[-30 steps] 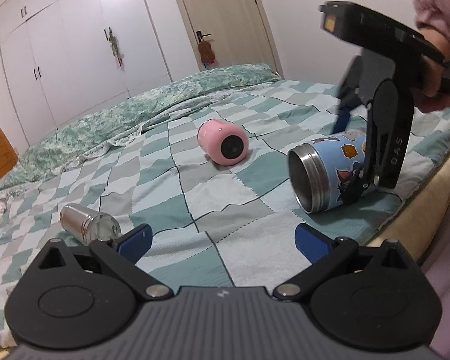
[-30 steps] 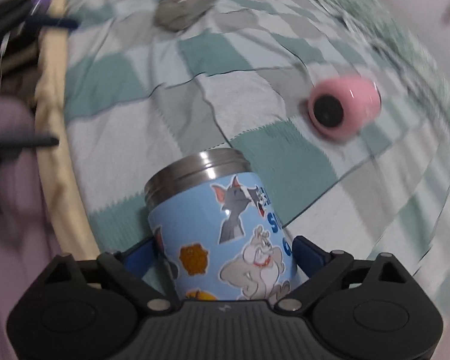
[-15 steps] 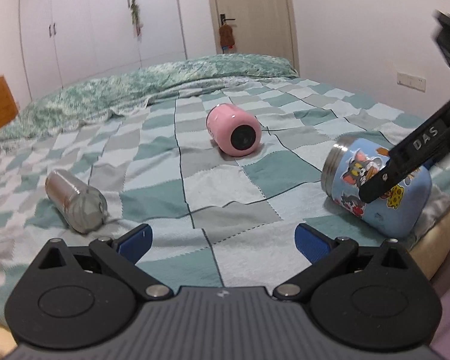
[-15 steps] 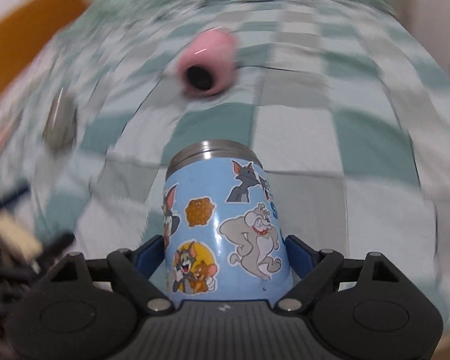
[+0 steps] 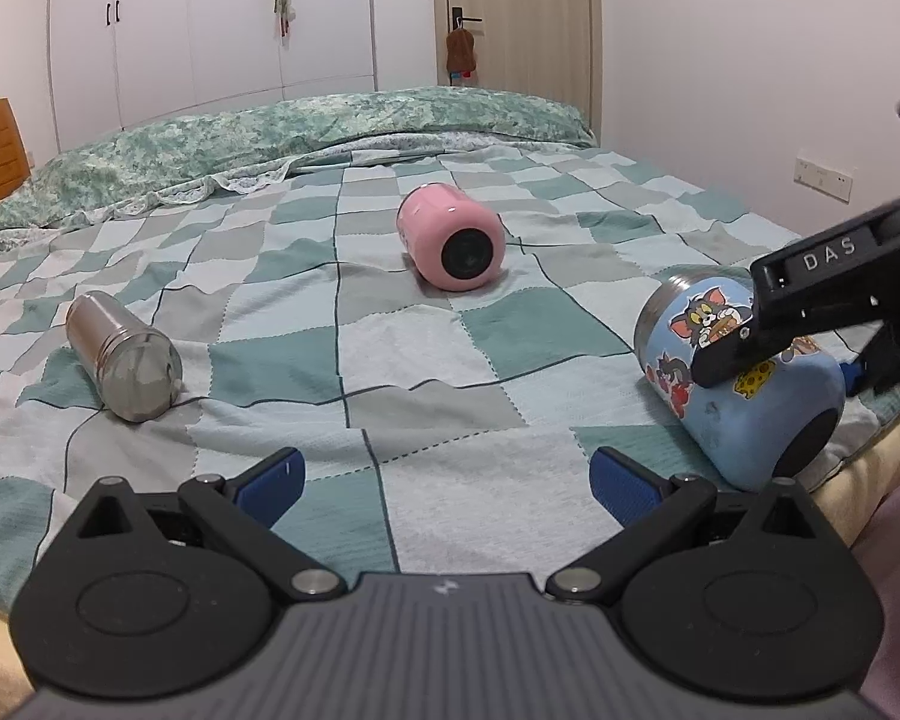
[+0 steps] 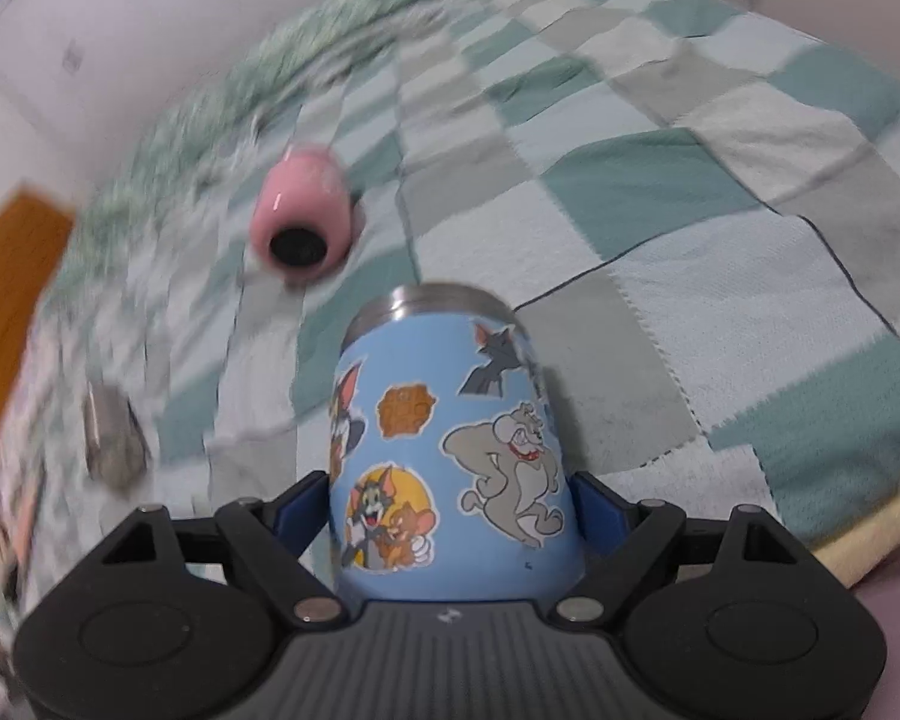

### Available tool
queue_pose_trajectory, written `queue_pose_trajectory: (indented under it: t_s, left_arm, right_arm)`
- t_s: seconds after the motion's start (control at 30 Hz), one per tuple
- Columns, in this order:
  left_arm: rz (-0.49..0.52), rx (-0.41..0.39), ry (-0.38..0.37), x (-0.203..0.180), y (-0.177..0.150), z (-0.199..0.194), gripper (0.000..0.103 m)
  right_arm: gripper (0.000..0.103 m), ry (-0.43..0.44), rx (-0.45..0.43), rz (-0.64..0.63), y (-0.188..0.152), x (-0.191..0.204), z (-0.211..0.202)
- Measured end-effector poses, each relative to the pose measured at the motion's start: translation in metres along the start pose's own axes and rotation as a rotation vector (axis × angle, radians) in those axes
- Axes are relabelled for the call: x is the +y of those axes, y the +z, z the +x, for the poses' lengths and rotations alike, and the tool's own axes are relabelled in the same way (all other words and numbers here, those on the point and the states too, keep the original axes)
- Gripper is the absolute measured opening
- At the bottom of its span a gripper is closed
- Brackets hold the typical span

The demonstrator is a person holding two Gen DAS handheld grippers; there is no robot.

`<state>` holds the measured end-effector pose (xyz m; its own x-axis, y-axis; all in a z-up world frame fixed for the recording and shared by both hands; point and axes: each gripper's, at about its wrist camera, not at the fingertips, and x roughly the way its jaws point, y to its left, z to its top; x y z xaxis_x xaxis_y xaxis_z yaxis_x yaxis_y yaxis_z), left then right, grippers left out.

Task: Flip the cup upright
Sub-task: 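Grasp the blue cup body with the right gripper while the left gripper releases it, then rotate the blue cup rim-up with the right gripper and set it on the bed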

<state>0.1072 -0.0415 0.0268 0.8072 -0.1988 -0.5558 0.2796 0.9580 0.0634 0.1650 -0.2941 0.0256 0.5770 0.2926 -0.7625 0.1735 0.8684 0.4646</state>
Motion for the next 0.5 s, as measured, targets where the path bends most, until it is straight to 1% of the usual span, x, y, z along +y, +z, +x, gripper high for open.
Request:
queue_pose_trajectory:
  t_s: [0.03, 0.1, 0.13, 0.17, 0.2, 0.23, 0.27, 0.4, 0.43, 0.47, 0.5]
  left_arm:
    - [-0.001, 0.001, 0.003, 0.001, 0.000, 0.000, 0.103]
    - [-0.003, 0.004, 0.012, 0.002, 0.001, 0.000, 0.103]
    - [-0.004, 0.004, 0.015, 0.002, 0.002, 0.000, 0.103]
    - [-0.008, 0.004, 0.018, 0.003, 0.003, 0.001, 0.103]
    - [-0.011, 0.003, 0.019, 0.003, 0.003, 0.000, 0.103]
    - [-0.013, 0.000, 0.018, 0.003, 0.004, 0.000, 0.103]
    - [-0.014, -0.005, 0.016, 0.002, 0.004, -0.001, 0.103]
    - [-0.011, -0.005, 0.016, 0.002, 0.003, -0.002, 0.103]
    - [-0.008, 0.000, 0.018, 0.002, 0.003, -0.001, 0.103]
    - [-0.006, 0.003, 0.021, 0.002, 0.003, 0.000, 0.103]
    - [-0.006, 0.003, 0.023, 0.003, 0.003, 0.000, 0.103]
  right_arm:
    - [0.086, -0.014, 0.034, -0.038, 0.006, 0.004, 0.000]
    - [0.089, -0.055, 0.054, -0.092, 0.016, 0.012, -0.004]
    - [0.096, -0.081, 0.061, -0.138, 0.022, 0.020, -0.006]
    - [0.101, -0.093, 0.079, -0.194, 0.028, 0.029, -0.006]
    - [0.101, -0.100, 0.093, -0.237, 0.033, 0.036, -0.004]
    - [0.101, -0.118, 0.110, -0.273, 0.039, 0.043, -0.001]
    - [0.101, -0.136, 0.120, -0.276, 0.043, 0.045, 0.003]
    - [0.100, -0.146, 0.179, -0.254, 0.049, 0.043, 0.021]
    - [0.094, -0.144, 0.195, -0.249, 0.047, 0.041, 0.026]
    - [0.086, -0.137, 0.207, -0.241, 0.045, 0.038, 0.030]
    - [0.084, -0.124, 0.214, -0.229, 0.043, 0.035, 0.032]
